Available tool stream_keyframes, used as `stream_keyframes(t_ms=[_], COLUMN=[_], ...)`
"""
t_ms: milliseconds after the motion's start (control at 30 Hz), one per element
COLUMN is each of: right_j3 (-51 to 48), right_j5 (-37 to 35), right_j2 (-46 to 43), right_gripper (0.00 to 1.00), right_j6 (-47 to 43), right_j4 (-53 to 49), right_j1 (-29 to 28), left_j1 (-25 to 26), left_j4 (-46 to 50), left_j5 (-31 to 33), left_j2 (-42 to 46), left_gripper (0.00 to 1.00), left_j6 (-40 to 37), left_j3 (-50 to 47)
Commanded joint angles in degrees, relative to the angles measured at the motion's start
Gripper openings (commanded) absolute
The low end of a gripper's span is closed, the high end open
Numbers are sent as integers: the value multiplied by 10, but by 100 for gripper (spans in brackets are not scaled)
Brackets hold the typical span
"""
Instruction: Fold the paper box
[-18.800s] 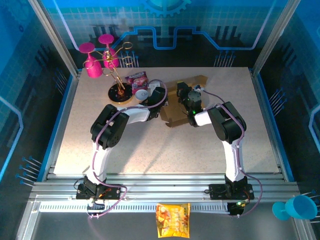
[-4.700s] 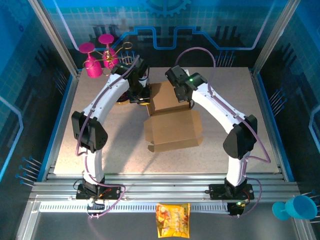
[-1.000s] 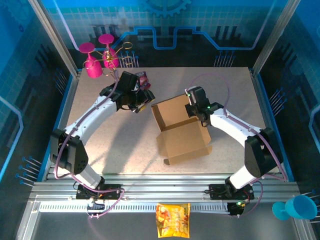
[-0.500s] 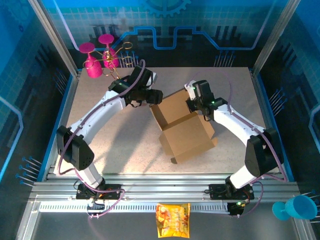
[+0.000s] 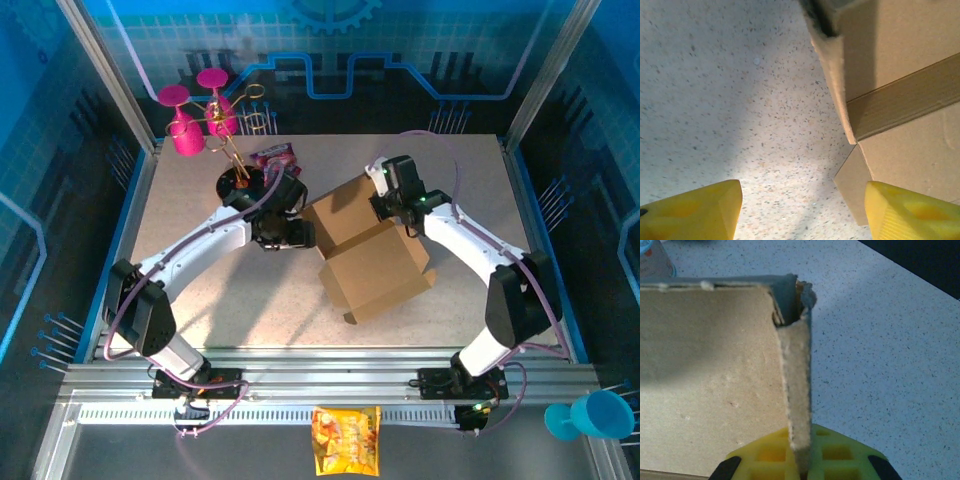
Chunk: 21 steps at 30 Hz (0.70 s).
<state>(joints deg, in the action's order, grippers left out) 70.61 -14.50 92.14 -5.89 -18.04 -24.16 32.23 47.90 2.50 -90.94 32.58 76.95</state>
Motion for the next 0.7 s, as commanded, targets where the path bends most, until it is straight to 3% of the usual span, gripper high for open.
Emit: stream_keyframes(t_ms=[0,233,400,500,667], right_j3=[18,10,-1,-6,-6], right_j5=[-1,-3,-6,-14,-48], right_j2=[8,7,6,7,19], right_gripper=[0,0,0,0,0], right_j6=[-5,-3,-3,-9,-28], right_j4=[-6,-2,6,11,11], right_j1=[-7,-15,-17,-22,-42], left_j1=[0,3,9,11,13], left_j4=[-83,-195,-193,-198,-198], left_j5=[-2,15,29,41,42], left_j2=[16,-12,-49,-55,-58], left_gripper=[66,65,54,41,1], left_j6=[72,123,131,135,137], left_j3=[-33,-74,-69,-72,-66])
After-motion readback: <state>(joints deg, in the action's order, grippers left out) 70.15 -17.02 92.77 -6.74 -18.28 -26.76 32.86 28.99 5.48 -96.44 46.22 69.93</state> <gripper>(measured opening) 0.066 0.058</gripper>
